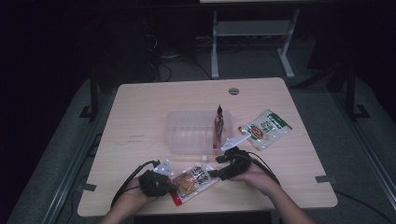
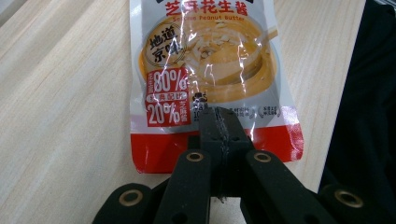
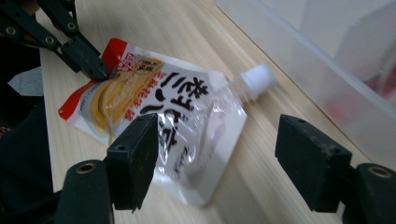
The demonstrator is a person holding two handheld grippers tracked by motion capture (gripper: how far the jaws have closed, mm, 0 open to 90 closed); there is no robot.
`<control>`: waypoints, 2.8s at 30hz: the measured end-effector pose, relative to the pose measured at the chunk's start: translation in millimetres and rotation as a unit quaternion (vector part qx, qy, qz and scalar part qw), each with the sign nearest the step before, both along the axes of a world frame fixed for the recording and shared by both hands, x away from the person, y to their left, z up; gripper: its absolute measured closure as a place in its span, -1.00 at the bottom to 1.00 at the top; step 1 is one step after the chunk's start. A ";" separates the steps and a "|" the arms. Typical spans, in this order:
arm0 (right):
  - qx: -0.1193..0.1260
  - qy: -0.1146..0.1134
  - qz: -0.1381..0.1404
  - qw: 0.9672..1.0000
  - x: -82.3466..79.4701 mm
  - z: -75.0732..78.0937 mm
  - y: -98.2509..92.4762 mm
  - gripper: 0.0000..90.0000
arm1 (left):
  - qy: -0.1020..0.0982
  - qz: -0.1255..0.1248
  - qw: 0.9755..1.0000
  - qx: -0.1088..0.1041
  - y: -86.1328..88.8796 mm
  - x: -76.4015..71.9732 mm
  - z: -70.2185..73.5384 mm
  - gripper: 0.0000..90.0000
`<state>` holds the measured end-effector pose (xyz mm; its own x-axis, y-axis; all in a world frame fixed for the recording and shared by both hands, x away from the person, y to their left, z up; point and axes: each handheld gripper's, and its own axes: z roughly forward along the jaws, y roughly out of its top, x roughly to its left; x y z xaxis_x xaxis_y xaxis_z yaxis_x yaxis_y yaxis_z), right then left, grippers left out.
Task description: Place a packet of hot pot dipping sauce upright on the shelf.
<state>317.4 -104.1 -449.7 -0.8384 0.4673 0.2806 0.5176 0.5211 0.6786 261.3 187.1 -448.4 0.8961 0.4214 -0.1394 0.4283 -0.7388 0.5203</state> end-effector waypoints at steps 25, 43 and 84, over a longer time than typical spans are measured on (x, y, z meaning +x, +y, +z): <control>0.007 0.071 0.028 0.997 2.7 -16.6 12.9 -0.34 | 0.002 0.003 1.000 -0.003 0.8 -0.3 -0.1 1.00; 0.051 0.122 0.046 0.990 9.1 -25.8 11.7 0.35 | 0.006 -0.003 1.000 -0.002 2.0 1.5 -0.1 1.00; 0.171 0.013 0.119 0.978 -18.6 30.3 11.1 1.00 | -0.043 0.000 0.998 -0.054 4.7 -1.9 13.9 0.99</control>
